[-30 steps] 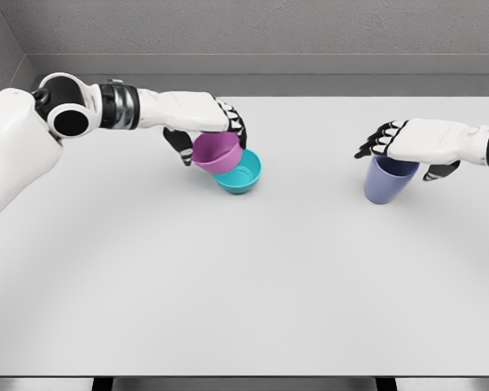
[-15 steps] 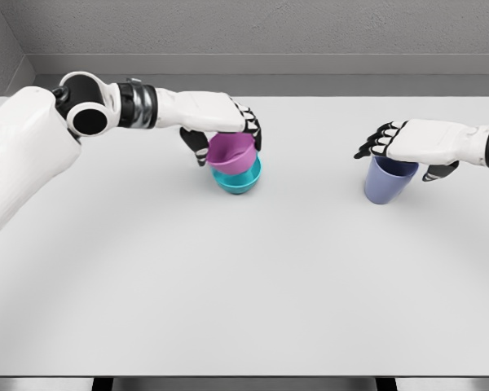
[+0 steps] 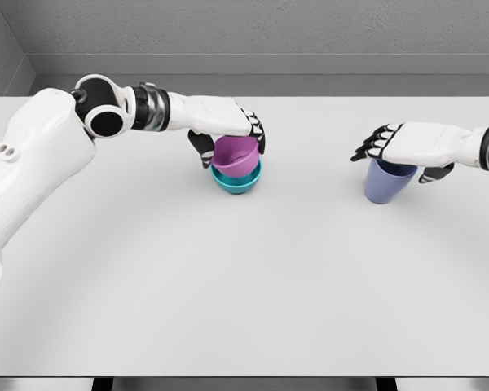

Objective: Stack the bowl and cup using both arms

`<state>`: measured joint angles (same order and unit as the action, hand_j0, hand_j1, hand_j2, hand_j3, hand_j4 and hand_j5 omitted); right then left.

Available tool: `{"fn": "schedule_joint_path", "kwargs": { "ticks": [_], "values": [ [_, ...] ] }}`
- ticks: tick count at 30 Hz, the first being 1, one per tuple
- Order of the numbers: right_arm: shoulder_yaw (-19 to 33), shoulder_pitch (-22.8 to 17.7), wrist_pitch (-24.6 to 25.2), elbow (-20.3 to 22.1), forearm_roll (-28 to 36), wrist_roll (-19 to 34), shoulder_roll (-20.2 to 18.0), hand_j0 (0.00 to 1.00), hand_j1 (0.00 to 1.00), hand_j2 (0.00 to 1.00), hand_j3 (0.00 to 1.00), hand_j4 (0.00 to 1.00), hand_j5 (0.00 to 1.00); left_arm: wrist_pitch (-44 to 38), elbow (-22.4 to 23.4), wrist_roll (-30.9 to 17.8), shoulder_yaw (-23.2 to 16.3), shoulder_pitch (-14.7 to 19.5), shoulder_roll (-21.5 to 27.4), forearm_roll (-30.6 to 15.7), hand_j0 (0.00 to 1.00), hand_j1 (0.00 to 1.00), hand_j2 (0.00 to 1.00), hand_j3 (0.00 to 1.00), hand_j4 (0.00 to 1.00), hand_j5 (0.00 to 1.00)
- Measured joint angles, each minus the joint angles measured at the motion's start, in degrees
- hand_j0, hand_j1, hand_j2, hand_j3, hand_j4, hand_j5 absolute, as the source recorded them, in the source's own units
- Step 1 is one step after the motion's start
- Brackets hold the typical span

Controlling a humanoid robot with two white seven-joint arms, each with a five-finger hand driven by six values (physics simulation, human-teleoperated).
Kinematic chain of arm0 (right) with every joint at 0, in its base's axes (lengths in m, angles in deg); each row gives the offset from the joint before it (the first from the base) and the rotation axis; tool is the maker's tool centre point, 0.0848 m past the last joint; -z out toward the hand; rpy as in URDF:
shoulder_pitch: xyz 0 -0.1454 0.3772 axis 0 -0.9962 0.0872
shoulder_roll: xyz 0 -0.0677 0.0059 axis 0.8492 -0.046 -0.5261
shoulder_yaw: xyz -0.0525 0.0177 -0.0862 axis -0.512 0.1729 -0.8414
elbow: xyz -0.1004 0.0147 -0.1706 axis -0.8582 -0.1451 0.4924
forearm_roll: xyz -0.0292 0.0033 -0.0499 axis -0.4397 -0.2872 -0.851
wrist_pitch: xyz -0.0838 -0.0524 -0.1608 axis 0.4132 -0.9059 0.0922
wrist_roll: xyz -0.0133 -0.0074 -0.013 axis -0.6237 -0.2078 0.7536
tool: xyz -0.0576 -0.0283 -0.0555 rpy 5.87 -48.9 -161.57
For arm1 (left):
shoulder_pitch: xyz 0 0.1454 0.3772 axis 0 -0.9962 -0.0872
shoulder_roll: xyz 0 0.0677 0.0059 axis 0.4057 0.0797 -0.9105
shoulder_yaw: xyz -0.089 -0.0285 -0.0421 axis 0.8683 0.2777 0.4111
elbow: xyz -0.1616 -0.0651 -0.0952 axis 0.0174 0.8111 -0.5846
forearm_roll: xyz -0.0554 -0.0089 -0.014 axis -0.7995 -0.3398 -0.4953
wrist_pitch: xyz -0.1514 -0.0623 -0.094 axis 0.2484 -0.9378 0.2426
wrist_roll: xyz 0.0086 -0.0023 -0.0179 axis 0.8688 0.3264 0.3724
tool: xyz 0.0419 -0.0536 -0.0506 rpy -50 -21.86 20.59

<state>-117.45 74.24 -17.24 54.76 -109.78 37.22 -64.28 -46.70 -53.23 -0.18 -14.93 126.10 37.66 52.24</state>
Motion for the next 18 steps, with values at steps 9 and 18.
{"fn": "schedule_joint_path", "kwargs": {
  "ticks": [9, 18],
  "values": [
    [-0.18, 0.44, 0.0, -0.98, -0.25, 0.0, 0.26, 1.0, 1.0, 1.0, 1.0, 1.0, 1.0, 0.0, 0.03, 0.0, -0.23, -0.09, -0.42, 0.27, 0.88, 0.88, 0.88, 0.88, 0.88, 0.88],
    [-0.19, 0.44, 0.0, -1.18, -0.37, 0.0, 0.27, 1.0, 1.0, 1.0, 1.0, 1.0, 1.0, 0.0, 0.11, 0.0, -0.17, -0.18, 0.0, 0.26, 0.91, 0.91, 0.91, 0.91, 0.91, 0.91]
  ]
}}
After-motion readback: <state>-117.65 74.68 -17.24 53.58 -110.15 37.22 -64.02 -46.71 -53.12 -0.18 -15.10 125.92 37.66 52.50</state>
